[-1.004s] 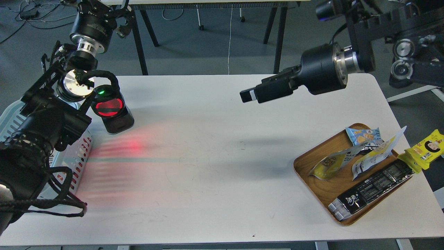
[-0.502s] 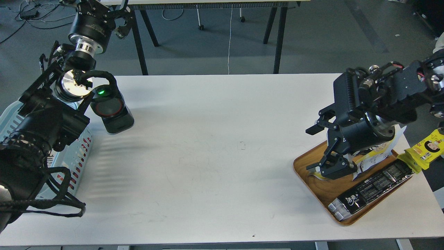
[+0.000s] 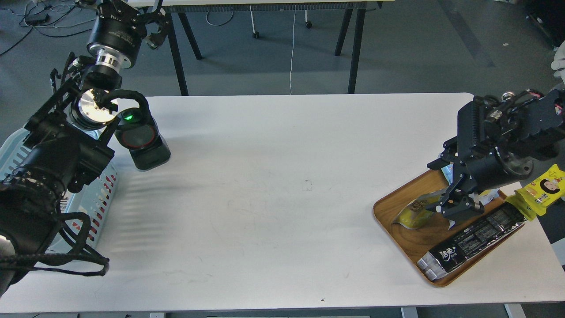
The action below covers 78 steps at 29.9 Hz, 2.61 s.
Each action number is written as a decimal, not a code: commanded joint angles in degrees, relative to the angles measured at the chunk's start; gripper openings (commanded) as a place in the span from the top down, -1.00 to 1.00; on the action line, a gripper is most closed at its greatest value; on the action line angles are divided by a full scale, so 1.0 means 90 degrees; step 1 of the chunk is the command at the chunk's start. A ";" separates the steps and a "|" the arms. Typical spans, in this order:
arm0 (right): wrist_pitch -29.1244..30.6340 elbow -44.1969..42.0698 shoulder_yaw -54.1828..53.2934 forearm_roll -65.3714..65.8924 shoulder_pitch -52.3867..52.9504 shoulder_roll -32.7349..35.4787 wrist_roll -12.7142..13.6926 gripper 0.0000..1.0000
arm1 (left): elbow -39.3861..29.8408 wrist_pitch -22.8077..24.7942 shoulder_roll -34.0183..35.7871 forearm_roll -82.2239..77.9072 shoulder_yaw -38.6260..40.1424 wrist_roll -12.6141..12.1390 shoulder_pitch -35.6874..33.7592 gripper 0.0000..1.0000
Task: Scan snack and place in basket
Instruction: 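Lower the right gripper onto the yellow-and-white chip bag on the tray, then grasp the chip bag with the right gripper and lift it off the tray, then carry the chip bag toward the scanner and set it on the table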
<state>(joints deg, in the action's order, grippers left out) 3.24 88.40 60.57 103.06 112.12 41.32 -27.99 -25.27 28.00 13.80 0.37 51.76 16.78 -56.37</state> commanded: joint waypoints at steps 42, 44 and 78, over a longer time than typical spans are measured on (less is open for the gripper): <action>0.0051 -0.0437 -0.1504 -0.0113 -0.0270 -0.0254 -0.0001 1.00 | 0.0064 0.0000 0.0009 -0.0002 0.0000 -0.0029 -0.0045 -0.99; 0.0060 -0.0525 -0.1894 -0.0327 -0.0289 -0.0517 -0.0001 1.00 | 0.0064 0.0000 0.0009 -0.0002 0.0000 -0.0029 -0.0045 -0.99; -0.0223 -0.2176 -0.2580 -0.1129 -0.1041 -0.4073 -0.0001 1.00 | 0.0064 0.0000 0.0019 -0.0011 0.0000 -0.0048 -0.0006 -0.99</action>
<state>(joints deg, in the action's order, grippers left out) 1.22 68.97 37.33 92.86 102.79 5.48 -28.00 -24.69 28.00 13.89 0.28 51.77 16.35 -56.44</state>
